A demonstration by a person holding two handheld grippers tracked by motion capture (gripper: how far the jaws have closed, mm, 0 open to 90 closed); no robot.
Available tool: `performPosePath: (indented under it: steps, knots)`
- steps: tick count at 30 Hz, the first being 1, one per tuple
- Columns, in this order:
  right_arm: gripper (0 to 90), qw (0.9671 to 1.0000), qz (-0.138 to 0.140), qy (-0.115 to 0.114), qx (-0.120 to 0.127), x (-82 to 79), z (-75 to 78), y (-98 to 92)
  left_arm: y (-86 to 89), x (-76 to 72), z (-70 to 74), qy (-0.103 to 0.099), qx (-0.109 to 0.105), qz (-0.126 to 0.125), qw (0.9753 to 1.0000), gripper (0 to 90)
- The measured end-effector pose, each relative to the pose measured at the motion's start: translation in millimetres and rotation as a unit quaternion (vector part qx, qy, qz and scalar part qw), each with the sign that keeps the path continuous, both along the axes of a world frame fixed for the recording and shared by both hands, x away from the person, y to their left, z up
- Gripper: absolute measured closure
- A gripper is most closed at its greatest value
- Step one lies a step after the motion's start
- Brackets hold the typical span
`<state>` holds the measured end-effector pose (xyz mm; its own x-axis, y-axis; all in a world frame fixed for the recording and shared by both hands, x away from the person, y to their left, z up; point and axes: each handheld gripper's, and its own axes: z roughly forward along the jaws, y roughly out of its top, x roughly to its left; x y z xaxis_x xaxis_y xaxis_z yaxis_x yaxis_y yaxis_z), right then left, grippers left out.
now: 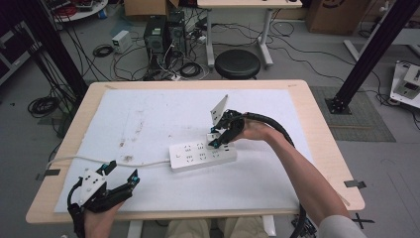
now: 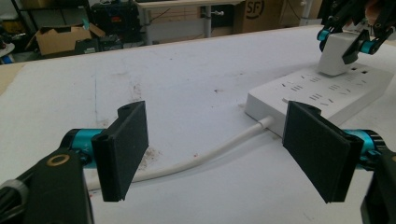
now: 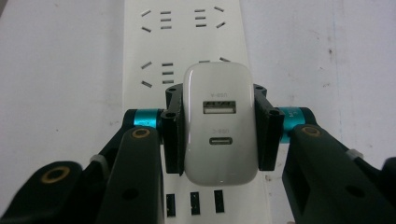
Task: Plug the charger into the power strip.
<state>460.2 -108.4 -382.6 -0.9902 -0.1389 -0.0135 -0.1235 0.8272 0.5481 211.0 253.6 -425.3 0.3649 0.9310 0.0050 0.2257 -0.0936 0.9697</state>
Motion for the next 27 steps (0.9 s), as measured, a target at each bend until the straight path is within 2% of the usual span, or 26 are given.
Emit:
performPosePath:
  steps: [4, 9, 14, 21, 27]
  knots:
    - [64.0, 1.0000, 0.000, 0.000, 0.007, -1.1, -1.4, -1.8, -0.6, -0.6, -1.4, 0.002, -0.001, 0.001, 1.0000, 22.7]
    - [64.0, 0.9997, 0.006, -0.018, 0.017, -4.9, -3.0, -3.7, -1.2, 0.9, -1.1, 0.004, 0.001, -0.001, 1.0000, 22.7]
    - [64.0, 0.9994, 0.009, -0.026, 0.020, -6.8, -3.7, -4.6, -1.4, 3.2, 0.1, 0.005, 0.004, -0.003, 1.0000, 22.7]
    - [64.0, 0.9994, 0.015, -0.022, 0.023, -4.4, -5.0, -4.6, -2.1, 5.2, 0.5, 0.005, 0.007, -0.002, 1.0000, 22.8]
    - [64.0, 0.9995, 0.012, 0.002, 0.030, 2.0, -7.2, -5.3, -1.0, 3.3, 1.1, 0.007, 0.008, 0.003, 0.9999, 22.8]
